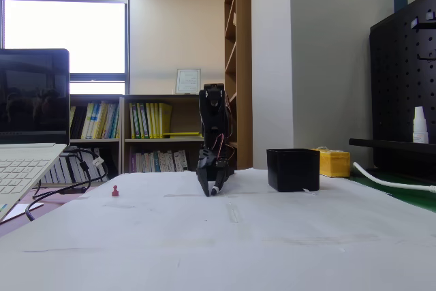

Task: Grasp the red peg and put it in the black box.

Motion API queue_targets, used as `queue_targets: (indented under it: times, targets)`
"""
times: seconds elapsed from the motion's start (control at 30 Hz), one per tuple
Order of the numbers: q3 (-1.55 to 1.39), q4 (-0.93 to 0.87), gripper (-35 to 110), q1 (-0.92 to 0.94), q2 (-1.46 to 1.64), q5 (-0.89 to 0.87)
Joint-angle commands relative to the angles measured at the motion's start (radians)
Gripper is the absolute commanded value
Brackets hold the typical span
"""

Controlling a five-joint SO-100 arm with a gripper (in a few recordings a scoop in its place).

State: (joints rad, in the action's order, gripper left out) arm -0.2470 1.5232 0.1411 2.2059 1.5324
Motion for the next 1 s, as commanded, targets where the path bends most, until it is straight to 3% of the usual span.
queue_targets:
  times: [0.0,0.3,0.67,0.9,0.97]
  targets:
    - [-0.046,0.072,0,-0.015,0.067,-0.012]
    - [-0.192,0.331,0,-0.029,0.291,-0.032]
    - [-0.202,0.296,9,-0.002,0.261,0.052]
    - [-0.075,0.193,10,0.107,0.138,0.091]
    - [-0.034,0.183,19,0.141,0.112,0.091]
